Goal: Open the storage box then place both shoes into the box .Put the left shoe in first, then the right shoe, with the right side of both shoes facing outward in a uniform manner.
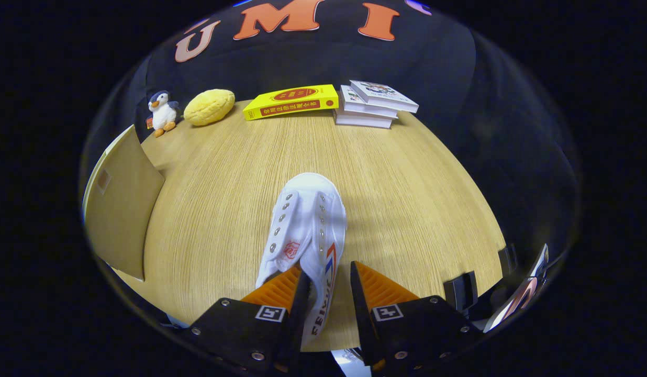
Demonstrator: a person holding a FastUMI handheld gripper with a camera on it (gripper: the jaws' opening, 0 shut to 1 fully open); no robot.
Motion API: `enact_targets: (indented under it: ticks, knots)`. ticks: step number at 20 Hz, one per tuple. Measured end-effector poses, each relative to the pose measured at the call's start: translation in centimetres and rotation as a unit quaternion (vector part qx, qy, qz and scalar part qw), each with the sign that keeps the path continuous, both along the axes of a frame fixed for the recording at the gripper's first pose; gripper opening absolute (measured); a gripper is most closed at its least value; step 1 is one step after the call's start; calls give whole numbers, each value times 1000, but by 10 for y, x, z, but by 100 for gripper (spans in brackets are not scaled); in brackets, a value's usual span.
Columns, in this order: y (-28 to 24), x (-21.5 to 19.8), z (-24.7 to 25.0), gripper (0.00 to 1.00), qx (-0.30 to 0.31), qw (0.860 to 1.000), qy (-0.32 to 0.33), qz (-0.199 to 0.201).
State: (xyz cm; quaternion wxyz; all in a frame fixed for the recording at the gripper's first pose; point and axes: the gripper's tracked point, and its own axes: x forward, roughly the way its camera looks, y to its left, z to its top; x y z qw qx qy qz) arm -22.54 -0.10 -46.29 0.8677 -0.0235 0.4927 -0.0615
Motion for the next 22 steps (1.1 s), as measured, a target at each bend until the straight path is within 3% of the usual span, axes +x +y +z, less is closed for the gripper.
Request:
enact_targets:
  ticks: [3, 6, 10, 15, 22]
  knots:
    - [4, 6, -8, 35, 6, 1000, -12, 16]
    - [3, 10, -11, 17, -8, 999, -27, 28]
    - [0, 9, -7, 1, 10, 999, -38, 2]
    - [1, 38, 23, 0, 45, 996, -76, -32]
    - [21, 57, 59, 0, 59, 993, -102, -23]
